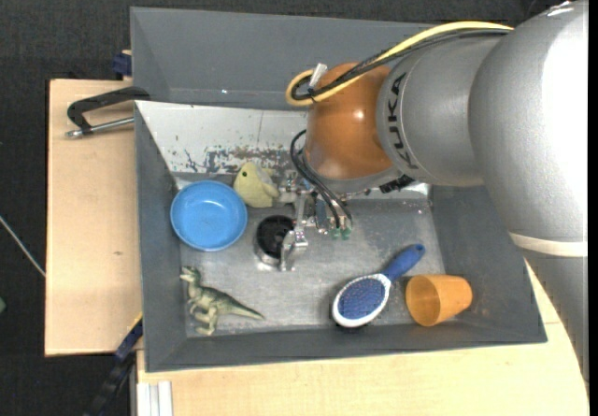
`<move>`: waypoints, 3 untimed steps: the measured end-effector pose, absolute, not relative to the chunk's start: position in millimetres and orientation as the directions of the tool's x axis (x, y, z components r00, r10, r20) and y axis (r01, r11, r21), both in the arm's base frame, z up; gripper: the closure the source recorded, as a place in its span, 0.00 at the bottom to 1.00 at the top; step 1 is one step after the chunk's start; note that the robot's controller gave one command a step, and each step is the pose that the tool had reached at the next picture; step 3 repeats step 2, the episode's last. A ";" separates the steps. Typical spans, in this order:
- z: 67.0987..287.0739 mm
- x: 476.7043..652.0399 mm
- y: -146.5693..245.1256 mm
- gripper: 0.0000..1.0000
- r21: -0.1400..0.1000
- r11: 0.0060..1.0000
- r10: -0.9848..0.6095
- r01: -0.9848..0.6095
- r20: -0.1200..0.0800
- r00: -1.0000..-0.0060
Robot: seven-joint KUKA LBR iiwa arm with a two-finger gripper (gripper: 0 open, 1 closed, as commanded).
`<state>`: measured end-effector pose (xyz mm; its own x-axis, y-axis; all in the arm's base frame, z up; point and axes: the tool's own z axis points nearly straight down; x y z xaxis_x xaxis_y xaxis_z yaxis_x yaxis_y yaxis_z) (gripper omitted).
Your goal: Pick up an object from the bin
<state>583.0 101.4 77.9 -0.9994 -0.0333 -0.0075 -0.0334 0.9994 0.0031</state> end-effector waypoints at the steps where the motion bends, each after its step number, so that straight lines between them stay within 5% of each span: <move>1: 79.0 581.9 98.6 1.00 0.002 1.000 -0.030 -0.030 -0.005 -1.000; 2: 207.8 575.1 114.6 1.00 0.004 1.000 0.005 0.005 -0.014 -1.000; 3: 207.8 575.1 114.6 1.00 0.004 1.000 0.005 0.005 -0.014 -1.000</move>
Offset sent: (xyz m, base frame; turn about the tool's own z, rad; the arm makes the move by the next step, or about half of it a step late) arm 0.0000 0.0000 0.0000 0.0000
